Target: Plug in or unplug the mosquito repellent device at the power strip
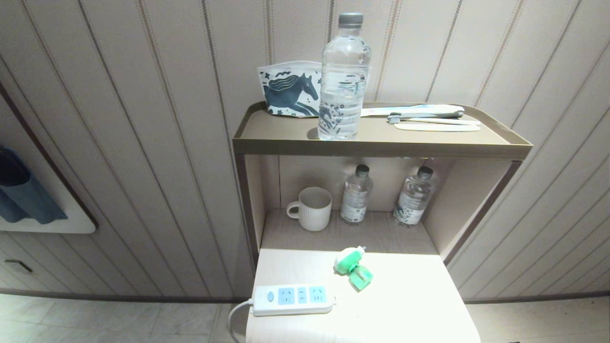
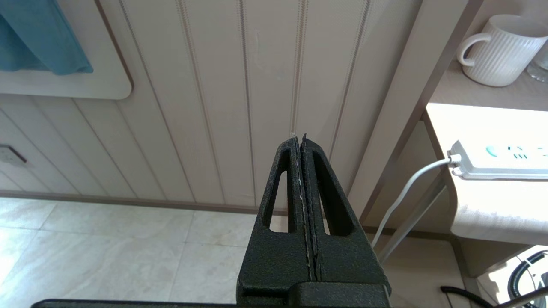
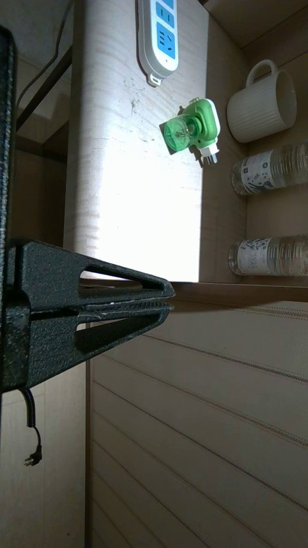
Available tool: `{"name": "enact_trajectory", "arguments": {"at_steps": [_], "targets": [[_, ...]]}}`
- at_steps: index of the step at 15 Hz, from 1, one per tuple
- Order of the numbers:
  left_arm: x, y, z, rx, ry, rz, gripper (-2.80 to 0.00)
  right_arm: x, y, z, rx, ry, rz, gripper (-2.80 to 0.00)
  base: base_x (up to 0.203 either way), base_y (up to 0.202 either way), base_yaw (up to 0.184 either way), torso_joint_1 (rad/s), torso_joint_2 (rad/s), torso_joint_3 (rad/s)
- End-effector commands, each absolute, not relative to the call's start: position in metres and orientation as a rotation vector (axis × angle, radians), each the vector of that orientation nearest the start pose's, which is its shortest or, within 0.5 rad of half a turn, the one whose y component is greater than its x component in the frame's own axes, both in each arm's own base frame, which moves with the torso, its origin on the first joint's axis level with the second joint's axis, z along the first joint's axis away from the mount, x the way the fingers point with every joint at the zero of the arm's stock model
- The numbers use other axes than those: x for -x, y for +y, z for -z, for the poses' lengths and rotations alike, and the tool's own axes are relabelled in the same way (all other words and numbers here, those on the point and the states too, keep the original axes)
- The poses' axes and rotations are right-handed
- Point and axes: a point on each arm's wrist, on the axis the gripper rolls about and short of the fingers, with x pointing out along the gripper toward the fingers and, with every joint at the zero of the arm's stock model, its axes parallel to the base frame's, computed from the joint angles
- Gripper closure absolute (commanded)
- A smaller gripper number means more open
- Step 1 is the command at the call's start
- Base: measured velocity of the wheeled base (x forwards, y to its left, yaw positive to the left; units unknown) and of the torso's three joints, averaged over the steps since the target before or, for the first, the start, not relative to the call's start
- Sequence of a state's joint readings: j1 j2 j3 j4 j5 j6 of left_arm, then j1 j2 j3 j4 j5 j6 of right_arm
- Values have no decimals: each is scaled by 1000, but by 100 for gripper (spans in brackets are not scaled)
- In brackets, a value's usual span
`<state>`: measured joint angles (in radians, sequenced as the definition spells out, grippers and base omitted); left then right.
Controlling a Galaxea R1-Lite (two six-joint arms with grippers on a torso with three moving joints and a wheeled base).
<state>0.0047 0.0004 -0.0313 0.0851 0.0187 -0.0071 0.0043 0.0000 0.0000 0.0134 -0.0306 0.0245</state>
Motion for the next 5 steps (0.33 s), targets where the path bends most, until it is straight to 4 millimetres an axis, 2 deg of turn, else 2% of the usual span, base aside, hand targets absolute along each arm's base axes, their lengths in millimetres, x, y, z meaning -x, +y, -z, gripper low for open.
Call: {"name": "enact_trajectory", "arguments": {"at_steps": [1, 5], "targets": [[25, 0, -76, 7, 54, -25, 0, 23, -1, -74, -24, 17, 26, 0, 0, 0, 0, 0, 0, 0], [25, 0, -75, 7, 55, -23, 0, 23, -1, -74, -27, 15, 26, 0, 0, 0, 0, 0, 0, 0]]}}
